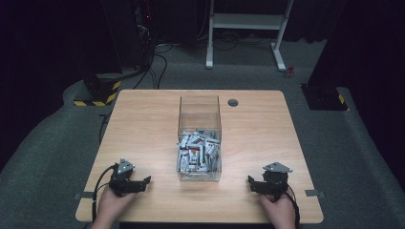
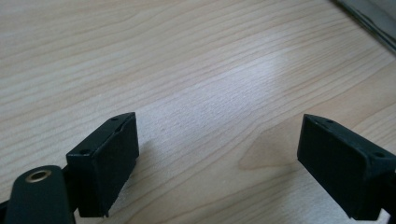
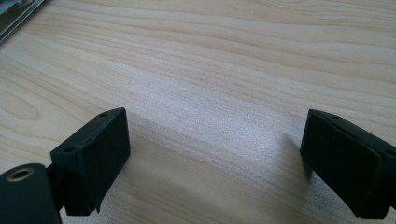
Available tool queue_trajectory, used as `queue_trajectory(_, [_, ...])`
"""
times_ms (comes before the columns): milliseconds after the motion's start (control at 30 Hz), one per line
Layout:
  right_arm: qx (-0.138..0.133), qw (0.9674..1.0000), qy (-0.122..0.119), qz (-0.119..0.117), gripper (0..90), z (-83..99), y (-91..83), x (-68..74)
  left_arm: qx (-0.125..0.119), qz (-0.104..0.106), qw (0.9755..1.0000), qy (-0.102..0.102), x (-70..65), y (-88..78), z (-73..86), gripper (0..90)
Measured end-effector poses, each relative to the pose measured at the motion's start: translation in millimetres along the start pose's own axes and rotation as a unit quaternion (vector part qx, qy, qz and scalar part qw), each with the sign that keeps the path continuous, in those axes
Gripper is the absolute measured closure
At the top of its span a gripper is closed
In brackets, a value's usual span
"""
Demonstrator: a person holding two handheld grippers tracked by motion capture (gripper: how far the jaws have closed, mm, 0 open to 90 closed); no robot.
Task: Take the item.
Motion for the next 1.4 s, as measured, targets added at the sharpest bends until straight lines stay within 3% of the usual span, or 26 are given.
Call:
queue_trajectory(300, [0.0, 1.0, 0.0, 0.0, 8.2, 0.1, -0.1, 0.1, -0.017, -0.004, 0.9998, 0.013, -5.5, -5.9, -6.2, 13.1])
queue_trajectory(733, [0.0, 1.0, 0.0, 0.0, 8.2, 0.1, -0.1, 0.1, -0.038, 0.016, 0.999, 0.017, -16.5, -12.9, -15.6, 14.3])
queue_trajectory(1100, [0.0, 1.0, 0.0, 0.0, 8.2, 0.1, -0.1, 0.1, -0.053, 0.019, 0.9981, 0.025, -21.3, -23.2, -25.9, 14.6])
queue_trajectory(1400, [0.0, 1.0, -0.002, -0.002, 8.2, 0.3, -0.2, 0.5, -0.057, 0.011, 0.9971, 0.048, -29.6, -32.3, -39.1, 14.8])
Point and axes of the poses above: each handheld gripper's, and its own axes: y roughly forward along the jaws, z roughly out of its underside, x roughly to its left, the point moved 5 cm from there along y, roughly forward along the jaws, and after that the axes turned 9 degrees about x, right-handed, at the moved point
